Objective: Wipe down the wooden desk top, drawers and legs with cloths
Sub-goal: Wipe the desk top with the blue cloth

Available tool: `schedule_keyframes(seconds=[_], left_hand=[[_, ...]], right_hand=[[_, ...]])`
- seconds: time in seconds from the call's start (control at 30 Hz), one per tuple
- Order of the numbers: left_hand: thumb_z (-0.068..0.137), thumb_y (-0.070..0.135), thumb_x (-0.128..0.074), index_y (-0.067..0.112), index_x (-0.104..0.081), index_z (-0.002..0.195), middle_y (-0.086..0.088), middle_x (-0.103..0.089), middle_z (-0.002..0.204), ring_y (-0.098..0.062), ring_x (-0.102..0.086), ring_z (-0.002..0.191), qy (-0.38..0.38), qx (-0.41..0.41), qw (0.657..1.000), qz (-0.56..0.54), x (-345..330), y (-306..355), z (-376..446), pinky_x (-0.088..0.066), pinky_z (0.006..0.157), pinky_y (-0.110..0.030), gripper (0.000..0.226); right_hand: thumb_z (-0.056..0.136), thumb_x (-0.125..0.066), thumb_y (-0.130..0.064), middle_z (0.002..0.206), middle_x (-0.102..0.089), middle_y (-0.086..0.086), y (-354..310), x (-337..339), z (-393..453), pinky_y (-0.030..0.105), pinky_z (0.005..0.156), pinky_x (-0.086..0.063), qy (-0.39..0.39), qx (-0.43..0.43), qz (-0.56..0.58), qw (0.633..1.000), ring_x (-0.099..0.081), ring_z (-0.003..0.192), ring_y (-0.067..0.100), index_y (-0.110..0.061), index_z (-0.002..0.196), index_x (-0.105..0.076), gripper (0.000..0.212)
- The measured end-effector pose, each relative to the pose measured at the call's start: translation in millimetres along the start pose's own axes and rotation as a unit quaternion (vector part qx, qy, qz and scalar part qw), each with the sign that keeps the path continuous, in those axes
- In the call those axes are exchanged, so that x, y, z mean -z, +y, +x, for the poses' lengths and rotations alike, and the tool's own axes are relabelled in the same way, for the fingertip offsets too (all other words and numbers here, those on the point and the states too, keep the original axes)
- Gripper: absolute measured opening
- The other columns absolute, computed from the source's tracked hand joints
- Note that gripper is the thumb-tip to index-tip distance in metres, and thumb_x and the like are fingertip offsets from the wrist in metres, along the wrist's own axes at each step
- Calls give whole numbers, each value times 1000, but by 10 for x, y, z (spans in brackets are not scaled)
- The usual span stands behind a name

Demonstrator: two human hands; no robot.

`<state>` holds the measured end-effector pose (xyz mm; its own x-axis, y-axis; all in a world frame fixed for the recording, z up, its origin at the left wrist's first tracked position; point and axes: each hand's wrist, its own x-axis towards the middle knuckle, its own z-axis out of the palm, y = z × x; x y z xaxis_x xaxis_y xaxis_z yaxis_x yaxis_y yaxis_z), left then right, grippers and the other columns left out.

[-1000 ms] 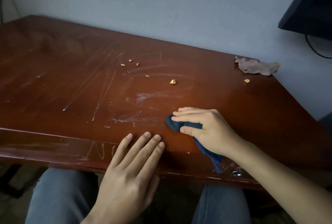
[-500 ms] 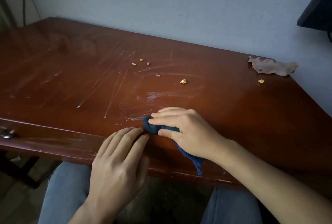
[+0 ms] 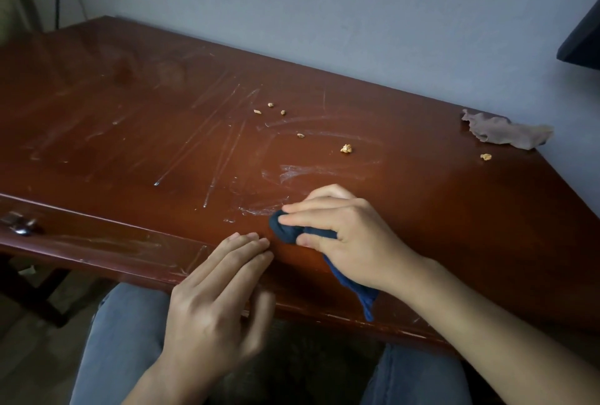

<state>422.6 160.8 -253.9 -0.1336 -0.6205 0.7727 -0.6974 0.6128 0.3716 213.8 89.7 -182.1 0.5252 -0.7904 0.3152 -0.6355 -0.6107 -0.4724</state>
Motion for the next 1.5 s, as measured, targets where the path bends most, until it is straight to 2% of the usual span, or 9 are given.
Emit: schedule_keyframes(seconds=[0.1, 0.3, 0.43, 0.63, 0.73, 0.87, 1.1, 1.3, 1.5], left_hand=[[94, 8, -54, -4, -79, 96, -14, -72, 116, -31, -66, 118, 26, 5, 1000, 2, 23, -19, 7, -54, 100, -40, 27], [93, 4, -59, -2, -78, 104, -12, -73, 110, -28, -68, 114, 6, 2, 999, 47, 24, -65, 9, -51, 104, -33, 23], [95, 11, -57, 1, -78, 108, -11, -72, 111, -28, -66, 114, -10, 9, 998, 64, 28, -32, 43, -49, 104, -32, 26], [100, 26, -48, 6, -74, 124, -10, -61, 111, -32, -59, 108, -60, 8, 995, 80, 13, -26, 77, -48, 88, -41, 40], [96, 27, -53, 9, -71, 129, -9, -58, 113, -30, -56, 109, -74, 17, 993, 86, 15, -34, 68, -45, 89, -40, 43], [94, 28, -55, 9, -71, 131, -9, -57, 114, -31, -55, 111, -73, 30, 994, 81, 8, 11, 49, -45, 90, -42, 44], [94, 37, -55, 17, -65, 139, -8, -54, 120, -32, -54, 116, -109, 23, 987, 116, 54, 38, 35, -40, 100, -45, 51], [88, 44, -59, 27, -63, 142, -6, -55, 123, -30, -55, 117, -140, 23, 974, 176, 104, 57, 42, -31, 103, -57, 57], [85, 46, -59, 27, -64, 140, -7, -56, 121, -33, -55, 116, -146, 16, 969, 199, 118, 74, 73, -32, 101, -62, 58]], right_hand=[[87, -77, -7, 128, -70, -5, -165, -193, 306, 27, 101, -46, -24, 33, 14, 999, -52, 118, 11, -21, 125, -73, 40], [87, -78, -8, 127, -70, -4, -281, -354, 621, 19, 98, -40, -39, 46, 30, 998, -45, 114, 1, -20, 124, -74, 39], [86, -79, -9, 125, -71, -4, -189, -271, 528, 24, 101, -46, -29, 61, 11, 998, -53, 116, 10, -21, 121, -76, 38], [78, -84, -2, 118, -72, -15, 218, 155, 135, 23, 98, -49, 8, -23, 13, 1000, -58, 114, 4, -26, 113, -78, 43], [78, -84, 1, 116, -69, -24, 343, 315, -24, 14, 94, -46, 14, -74, 9, 997, -57, 115, 1, -32, 111, -77, 47], [78, -83, 0, 115, -69, -22, 351, 270, 18, 6, 93, -43, 18, -76, 4, 997, -57, 114, 1, -28, 112, -78, 44], [86, -79, -9, 124, -71, -7, 21, -181, 582, 26, 101, -46, -1, 14, -1, 1000, -54, 115, 8, -22, 120, -76, 37], [88, -78, -12, 126, -71, -7, 36, -180, 608, 27, 103, -47, -10, 33, -6, 999, -54, 117, 7, -24, 122, -75, 36], [83, -82, -7, 122, -70, -13, 387, 215, 93, 27, 101, -50, 28, -23, -20, 999, -58, 116, 5, -24, 118, -76, 39]])
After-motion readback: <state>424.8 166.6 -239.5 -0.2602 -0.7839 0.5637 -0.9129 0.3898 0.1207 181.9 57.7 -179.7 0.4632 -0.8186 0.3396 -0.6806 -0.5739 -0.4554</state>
